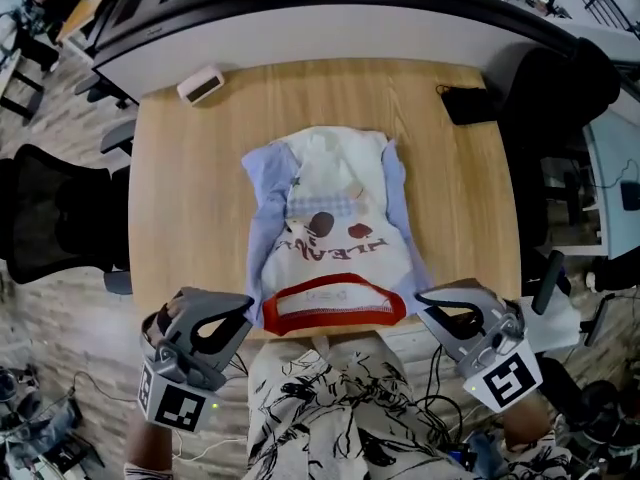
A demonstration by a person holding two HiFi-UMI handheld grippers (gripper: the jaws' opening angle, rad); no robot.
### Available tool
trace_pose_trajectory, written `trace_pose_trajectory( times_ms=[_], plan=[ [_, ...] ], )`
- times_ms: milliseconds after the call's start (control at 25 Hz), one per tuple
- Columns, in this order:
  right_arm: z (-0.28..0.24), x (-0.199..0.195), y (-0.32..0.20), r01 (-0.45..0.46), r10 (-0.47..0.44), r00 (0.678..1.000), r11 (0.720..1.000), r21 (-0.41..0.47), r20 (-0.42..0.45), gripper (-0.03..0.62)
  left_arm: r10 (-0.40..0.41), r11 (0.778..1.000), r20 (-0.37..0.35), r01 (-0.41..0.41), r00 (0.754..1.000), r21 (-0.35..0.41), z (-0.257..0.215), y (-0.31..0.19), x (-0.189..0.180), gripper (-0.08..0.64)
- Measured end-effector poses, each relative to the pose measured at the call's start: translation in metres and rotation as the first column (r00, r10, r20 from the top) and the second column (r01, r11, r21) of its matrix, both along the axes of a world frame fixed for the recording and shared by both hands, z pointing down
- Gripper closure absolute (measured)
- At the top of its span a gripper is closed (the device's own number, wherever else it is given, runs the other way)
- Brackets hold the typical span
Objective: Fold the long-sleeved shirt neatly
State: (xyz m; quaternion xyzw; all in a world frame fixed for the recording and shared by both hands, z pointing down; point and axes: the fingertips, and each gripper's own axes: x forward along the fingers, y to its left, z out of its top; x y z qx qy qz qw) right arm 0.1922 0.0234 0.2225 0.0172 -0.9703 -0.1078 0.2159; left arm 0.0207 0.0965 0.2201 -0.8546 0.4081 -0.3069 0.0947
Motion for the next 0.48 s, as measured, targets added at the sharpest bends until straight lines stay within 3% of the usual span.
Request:
trace_pose_trajectory(
  times_ms=[360, 480],
  plan=[
    [0.102, 0.032, 0.086, 0.212, -0.208, 0.969, 0.977, 0.01, -0.129, 0.575, 0.112, 0.977, -0.016, -0.113, 0.994, -0.183, 0.107, 0.078, 0.043, 0.54],
    [0.146, 0.04, 0.12, 0.248, -0.239, 0.955, 0.968, 0.034, -0.176, 0.575, 0.153, 0.965, 0.021, -0.145, 0.988, -0.218, 0.151, 0.109, 0.05, 0.54]
  ],
)
